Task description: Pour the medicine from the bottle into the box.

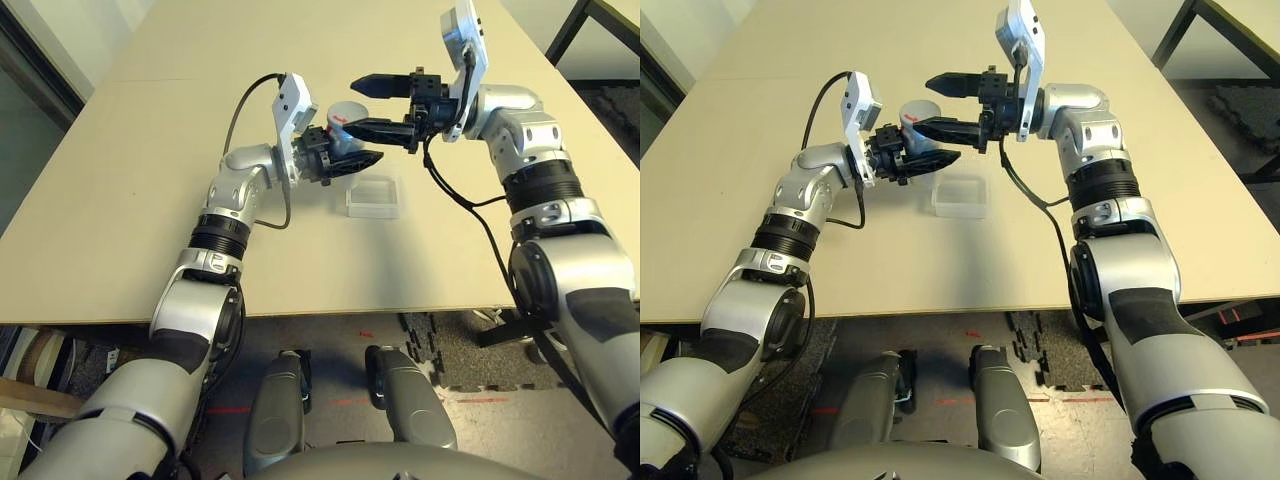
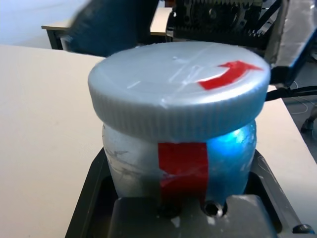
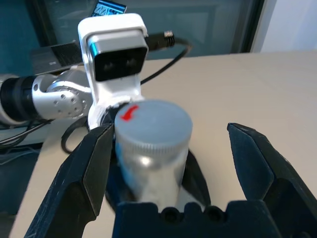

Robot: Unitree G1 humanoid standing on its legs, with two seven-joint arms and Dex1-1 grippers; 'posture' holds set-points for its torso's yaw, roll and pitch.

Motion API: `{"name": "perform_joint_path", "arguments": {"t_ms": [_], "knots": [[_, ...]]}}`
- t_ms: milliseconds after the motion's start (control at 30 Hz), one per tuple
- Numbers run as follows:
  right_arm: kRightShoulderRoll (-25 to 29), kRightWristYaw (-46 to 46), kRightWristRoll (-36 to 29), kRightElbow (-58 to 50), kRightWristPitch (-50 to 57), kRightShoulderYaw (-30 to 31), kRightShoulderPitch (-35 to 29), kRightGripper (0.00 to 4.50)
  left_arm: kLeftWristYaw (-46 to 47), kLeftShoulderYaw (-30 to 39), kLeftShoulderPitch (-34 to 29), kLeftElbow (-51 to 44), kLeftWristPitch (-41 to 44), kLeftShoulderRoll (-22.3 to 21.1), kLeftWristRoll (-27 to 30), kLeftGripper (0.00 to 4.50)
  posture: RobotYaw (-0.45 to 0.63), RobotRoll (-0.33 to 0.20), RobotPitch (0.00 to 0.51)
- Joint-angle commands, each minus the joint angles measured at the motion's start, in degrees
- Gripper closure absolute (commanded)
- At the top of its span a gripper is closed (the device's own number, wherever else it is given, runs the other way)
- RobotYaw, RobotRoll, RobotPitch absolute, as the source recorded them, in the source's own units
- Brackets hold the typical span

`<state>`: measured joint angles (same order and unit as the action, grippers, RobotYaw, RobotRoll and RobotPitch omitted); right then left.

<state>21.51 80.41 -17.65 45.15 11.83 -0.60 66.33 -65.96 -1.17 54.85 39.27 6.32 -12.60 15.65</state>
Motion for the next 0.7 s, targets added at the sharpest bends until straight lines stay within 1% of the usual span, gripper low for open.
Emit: {"name": "perform_joint_path", "arguments": {"t_ms": [33, 433, 700], "knots": [[0.5, 2.2, -1.6, -3.1, 2.4, -0.2, -0.8, 0.00, -0.8, -0.4, 0.4, 0.3, -0.5, -0.2, -0.2, 1.93, -0.11, 0.000, 0.159], [-1.7, 0.1, -1.6, -4.6, 2.3, 0.3, -1.1, 0.00, -0.9, -0.7, 0.1, -0.2, -0.3, 0.4, -0.2, 1.93, -0.11, 0.000, 0.158], [-3.3, -2.0, -0.2, -2.6, -0.1, 0.7, -0.4, 0.00, -0.9, -0.9, -0.4, -0.9, -0.1, 0.5, -0.2, 1.93, -0.10, 0.000, 0.157]]}}
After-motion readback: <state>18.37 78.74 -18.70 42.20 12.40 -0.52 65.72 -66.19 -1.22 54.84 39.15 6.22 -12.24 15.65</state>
